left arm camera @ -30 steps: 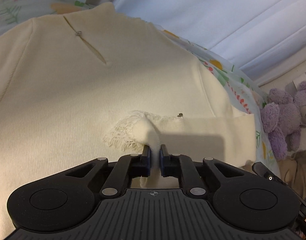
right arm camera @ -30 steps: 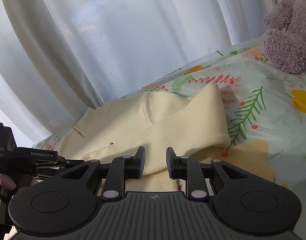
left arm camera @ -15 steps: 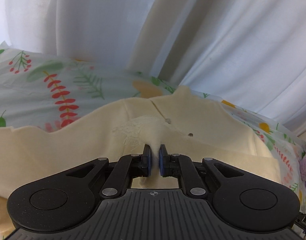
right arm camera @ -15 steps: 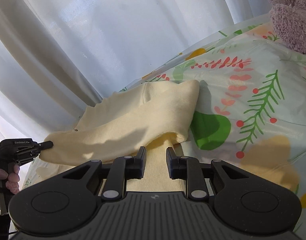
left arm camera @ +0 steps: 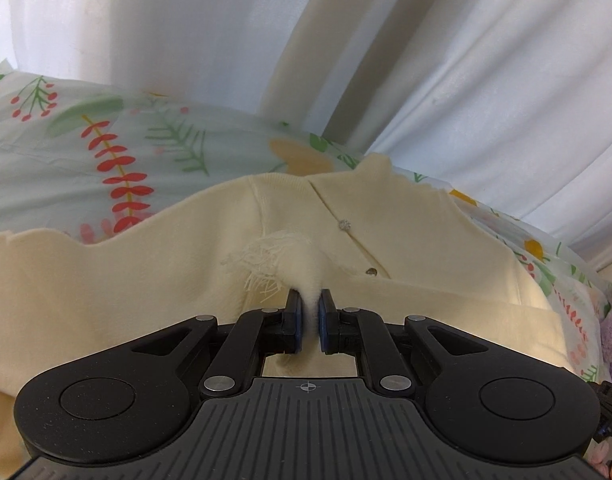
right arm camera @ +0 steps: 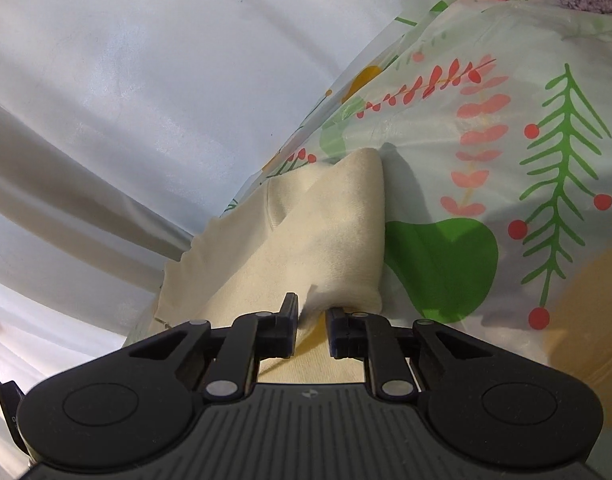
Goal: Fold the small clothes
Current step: 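Grasp the cuff with the left tool while the right tool releases it, then open the left tool and lay the sleeve flat across the body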
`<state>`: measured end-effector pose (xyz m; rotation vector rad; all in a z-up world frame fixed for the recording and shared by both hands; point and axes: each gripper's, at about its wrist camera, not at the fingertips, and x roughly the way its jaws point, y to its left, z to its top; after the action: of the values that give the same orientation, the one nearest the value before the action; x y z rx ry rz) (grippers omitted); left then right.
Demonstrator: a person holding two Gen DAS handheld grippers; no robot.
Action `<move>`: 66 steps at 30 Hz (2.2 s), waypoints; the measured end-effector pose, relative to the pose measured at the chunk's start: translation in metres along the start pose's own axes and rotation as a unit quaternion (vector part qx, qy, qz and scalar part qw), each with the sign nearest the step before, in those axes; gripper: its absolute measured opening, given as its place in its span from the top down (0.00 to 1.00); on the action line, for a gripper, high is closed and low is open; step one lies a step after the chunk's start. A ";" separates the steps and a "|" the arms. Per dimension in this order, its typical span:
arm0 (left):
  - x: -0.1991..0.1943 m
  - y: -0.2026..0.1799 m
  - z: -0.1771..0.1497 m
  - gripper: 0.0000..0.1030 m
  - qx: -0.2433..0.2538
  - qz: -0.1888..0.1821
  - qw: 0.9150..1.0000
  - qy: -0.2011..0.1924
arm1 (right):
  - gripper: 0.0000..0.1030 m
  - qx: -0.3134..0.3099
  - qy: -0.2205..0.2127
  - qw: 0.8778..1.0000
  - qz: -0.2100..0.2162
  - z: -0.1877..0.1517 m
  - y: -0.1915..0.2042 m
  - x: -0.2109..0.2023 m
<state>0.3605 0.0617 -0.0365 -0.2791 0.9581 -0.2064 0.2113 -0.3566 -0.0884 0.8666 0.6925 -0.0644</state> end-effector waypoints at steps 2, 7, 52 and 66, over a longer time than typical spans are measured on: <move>-0.001 -0.004 0.003 0.90 0.005 -0.002 1.000 -0.008 | 0.93 -0.020 -0.027 0.999 -0.007 0.003 0.006 -0.002; 0.000 -0.009 0.008 0.90 0.016 0.005 1.000 -0.026 | 0.94 -0.060 -0.058 0.996 -0.026 0.004 0.014 -0.002; 0.012 -0.023 -0.022 0.51 0.036 0.045 0.998 -0.029 | 0.75 -0.390 -0.011 0.912 -0.126 -0.035 0.095 0.060; -0.035 0.020 -0.052 0.29 -0.048 0.026 0.998 -0.038 | 0.55 -0.379 -0.002 0.918 -0.112 -0.057 0.097 0.044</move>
<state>0.2983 0.0834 -0.0442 -0.3479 0.9000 -0.1024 0.2465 -0.2416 -0.0740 0.0377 0.7327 0.0013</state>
